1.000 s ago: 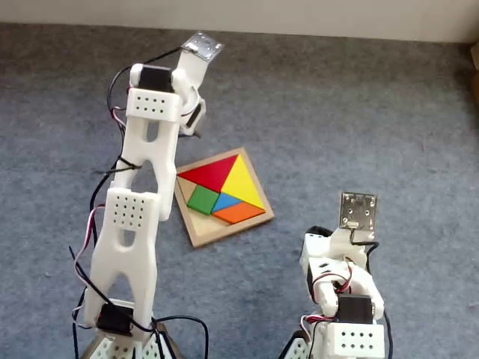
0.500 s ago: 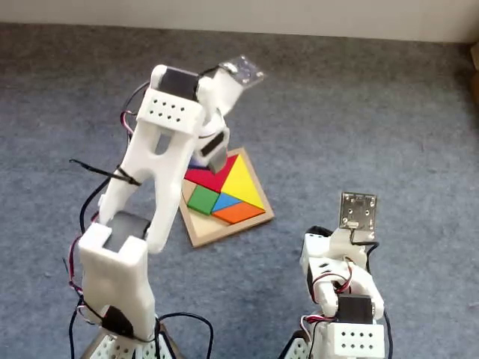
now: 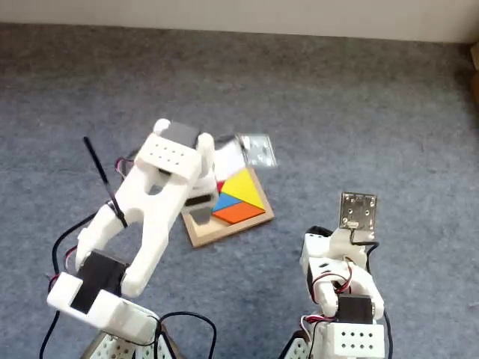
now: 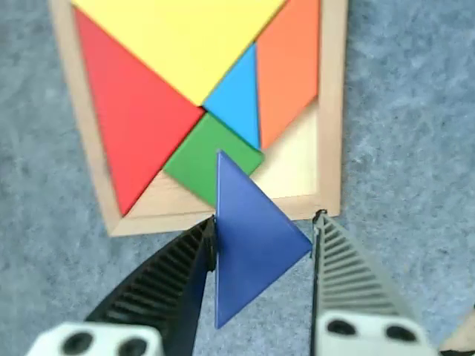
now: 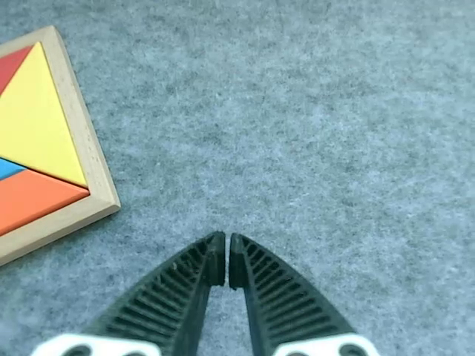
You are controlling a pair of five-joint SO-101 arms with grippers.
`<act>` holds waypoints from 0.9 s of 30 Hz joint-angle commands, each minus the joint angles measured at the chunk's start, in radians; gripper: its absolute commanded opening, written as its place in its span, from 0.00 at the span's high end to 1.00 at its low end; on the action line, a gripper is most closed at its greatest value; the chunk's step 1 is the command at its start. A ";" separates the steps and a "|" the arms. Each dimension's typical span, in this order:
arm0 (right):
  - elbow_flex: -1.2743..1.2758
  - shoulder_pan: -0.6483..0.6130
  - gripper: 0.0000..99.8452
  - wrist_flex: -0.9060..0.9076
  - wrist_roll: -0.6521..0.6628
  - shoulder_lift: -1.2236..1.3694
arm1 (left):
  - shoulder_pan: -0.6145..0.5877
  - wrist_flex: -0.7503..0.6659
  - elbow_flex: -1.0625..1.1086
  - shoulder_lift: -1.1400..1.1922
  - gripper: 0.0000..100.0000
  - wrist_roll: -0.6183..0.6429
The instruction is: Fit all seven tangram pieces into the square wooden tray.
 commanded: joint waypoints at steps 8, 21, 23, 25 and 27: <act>0.114 0.010 0.97 -0.002 -0.006 -0.019 | 0.090 -0.199 0.209 -0.067 0.82 -0.253; 0.114 0.010 0.97 -0.019 -0.006 -0.019 | 0.082 -0.204 0.205 -0.067 0.70 -0.313; 0.114 0.010 0.97 -0.019 -0.006 -0.019 | 0.085 -0.204 0.203 -0.068 0.70 -0.313; 0.114 0.010 0.97 -0.019 -0.006 -0.019 | 0.084 -0.204 0.200 -0.074 0.70 -0.307; 0.114 0.010 0.97 -0.019 -0.006 -0.019 | 0.079 -0.206 0.193 -0.079 0.70 -0.284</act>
